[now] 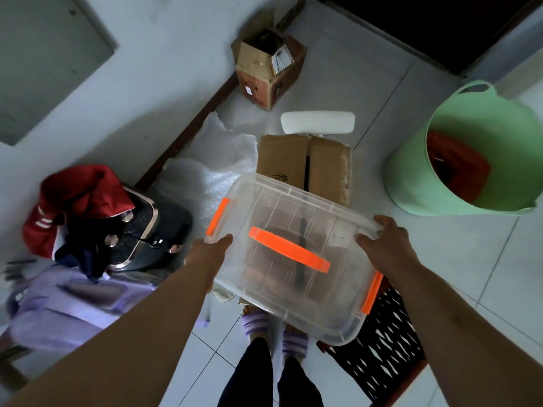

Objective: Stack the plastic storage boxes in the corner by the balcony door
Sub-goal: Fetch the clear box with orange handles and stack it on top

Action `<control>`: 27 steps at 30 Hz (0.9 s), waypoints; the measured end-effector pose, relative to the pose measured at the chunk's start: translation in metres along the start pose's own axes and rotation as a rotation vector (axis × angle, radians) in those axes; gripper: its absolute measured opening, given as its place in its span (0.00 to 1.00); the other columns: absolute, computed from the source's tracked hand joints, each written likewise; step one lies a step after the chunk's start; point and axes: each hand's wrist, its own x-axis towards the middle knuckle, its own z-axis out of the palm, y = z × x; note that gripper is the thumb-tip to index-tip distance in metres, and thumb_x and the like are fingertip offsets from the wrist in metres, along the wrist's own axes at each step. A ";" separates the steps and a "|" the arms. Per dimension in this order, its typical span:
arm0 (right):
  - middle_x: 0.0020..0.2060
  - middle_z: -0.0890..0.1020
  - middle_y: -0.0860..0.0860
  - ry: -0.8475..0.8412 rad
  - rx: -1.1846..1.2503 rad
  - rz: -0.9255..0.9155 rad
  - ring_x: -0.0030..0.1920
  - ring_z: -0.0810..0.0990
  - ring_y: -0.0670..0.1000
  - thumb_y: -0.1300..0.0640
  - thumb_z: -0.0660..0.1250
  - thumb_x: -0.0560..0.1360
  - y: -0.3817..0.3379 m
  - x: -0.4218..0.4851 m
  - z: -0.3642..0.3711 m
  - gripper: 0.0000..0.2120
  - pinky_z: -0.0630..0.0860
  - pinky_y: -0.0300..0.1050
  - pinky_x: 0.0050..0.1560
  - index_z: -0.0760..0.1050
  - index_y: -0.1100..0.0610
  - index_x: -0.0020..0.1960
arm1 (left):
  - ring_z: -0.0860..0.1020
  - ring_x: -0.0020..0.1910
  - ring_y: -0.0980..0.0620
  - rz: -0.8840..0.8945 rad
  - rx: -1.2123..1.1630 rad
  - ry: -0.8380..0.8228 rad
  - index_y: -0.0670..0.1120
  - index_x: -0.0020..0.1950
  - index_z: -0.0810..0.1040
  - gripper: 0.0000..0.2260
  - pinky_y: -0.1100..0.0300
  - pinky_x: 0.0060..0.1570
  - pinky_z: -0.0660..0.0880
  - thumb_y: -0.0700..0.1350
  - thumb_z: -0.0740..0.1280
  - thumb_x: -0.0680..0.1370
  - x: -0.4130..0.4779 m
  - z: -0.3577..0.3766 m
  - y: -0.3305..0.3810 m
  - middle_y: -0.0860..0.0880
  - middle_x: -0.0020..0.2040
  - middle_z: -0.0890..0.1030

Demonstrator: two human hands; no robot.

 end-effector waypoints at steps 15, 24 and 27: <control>0.58 0.76 0.59 -0.018 -0.021 -0.252 0.47 0.79 0.59 0.50 0.69 0.73 -0.049 -0.062 -0.021 0.26 0.69 0.41 0.36 0.67 0.54 0.68 | 0.74 0.62 0.35 0.053 -0.311 0.156 0.46 0.72 0.67 0.36 0.36 0.61 0.73 0.59 0.72 0.69 -0.084 -0.072 -0.037 0.38 0.67 0.73; 0.63 0.76 0.59 -0.140 -0.130 -0.557 0.55 0.78 0.58 0.52 0.70 0.73 -0.099 -0.140 0.021 0.28 0.73 0.45 0.49 0.68 0.57 0.70 | 0.77 0.58 0.36 -0.035 -0.581 0.337 0.47 0.68 0.70 0.30 0.38 0.60 0.75 0.58 0.72 0.70 -0.143 -0.136 -0.145 0.40 0.61 0.76; 0.66 0.73 0.57 -0.237 -0.157 -0.647 0.60 0.76 0.58 0.51 0.70 0.73 -0.110 -0.183 0.052 0.29 0.74 0.47 0.53 0.66 0.54 0.71 | 0.76 0.61 0.35 -0.088 -0.690 0.394 0.45 0.67 0.71 0.34 0.37 0.62 0.74 0.60 0.72 0.66 -0.164 -0.164 -0.200 0.39 0.62 0.76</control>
